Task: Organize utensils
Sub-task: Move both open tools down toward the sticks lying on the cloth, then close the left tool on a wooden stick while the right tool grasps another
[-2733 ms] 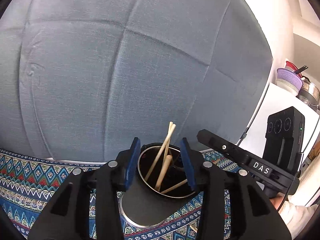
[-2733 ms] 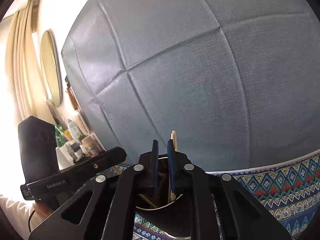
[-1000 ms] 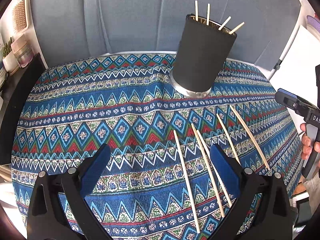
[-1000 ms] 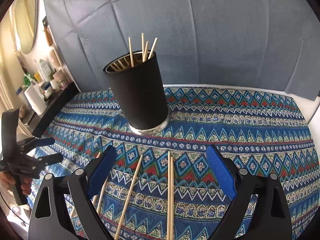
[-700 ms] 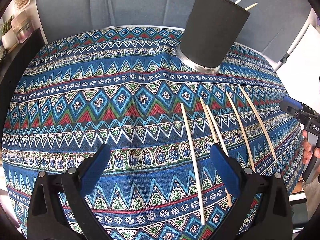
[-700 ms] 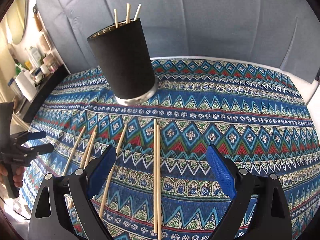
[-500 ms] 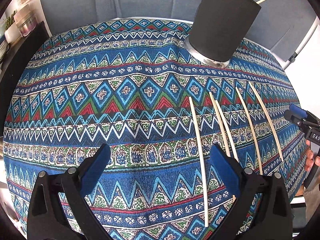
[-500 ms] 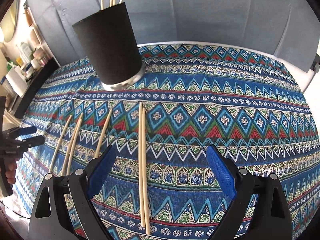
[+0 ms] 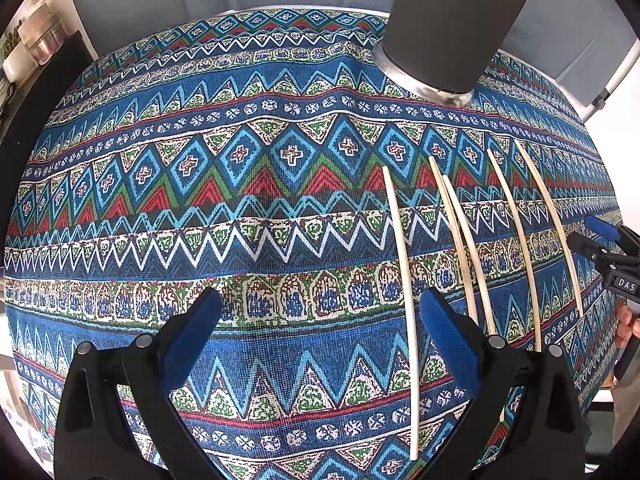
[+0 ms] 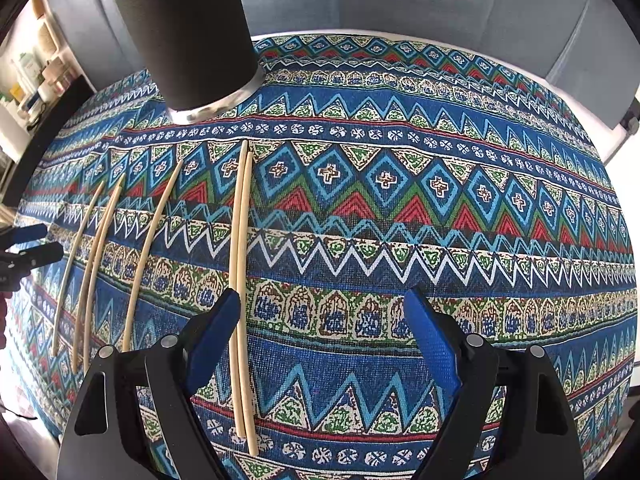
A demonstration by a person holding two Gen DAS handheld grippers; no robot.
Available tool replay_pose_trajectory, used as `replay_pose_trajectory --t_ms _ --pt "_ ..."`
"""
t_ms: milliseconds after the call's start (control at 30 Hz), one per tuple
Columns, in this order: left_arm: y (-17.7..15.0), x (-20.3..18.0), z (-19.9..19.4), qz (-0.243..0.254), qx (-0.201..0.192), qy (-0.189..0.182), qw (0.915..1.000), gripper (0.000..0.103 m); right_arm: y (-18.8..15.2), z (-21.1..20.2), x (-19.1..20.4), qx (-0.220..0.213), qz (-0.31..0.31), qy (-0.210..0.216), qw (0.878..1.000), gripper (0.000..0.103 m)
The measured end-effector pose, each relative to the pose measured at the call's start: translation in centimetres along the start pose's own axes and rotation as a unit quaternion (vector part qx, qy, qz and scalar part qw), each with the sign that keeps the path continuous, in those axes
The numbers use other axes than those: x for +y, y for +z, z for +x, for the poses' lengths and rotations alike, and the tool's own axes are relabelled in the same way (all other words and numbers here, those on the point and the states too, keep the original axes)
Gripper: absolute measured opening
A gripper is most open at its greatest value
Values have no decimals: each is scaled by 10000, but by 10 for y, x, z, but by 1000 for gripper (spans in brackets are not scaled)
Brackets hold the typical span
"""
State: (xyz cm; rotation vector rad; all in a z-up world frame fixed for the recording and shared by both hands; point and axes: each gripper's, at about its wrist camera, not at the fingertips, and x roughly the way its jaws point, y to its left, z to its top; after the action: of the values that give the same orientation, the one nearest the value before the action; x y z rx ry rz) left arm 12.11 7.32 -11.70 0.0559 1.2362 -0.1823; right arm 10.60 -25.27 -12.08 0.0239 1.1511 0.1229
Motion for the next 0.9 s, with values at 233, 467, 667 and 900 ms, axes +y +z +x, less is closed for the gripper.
replay_pose_trajectory --t_ms 233,467,667,900 --pt "0 -6 10 55 114 120 9998 97 2 3 2 54 -70 -65 9999 79" --pt "3 -22 21 116 164 283 9994 99 3 5 7 187 -366 -186 9990 79" --pt "10 -39 30 171 252 409 9987 99 5 5 5 269 -330 -160 9990 77" --pt "17 -37 29 197 41 368 9991 83 15 3 0 304 -318 -158 9989 26"
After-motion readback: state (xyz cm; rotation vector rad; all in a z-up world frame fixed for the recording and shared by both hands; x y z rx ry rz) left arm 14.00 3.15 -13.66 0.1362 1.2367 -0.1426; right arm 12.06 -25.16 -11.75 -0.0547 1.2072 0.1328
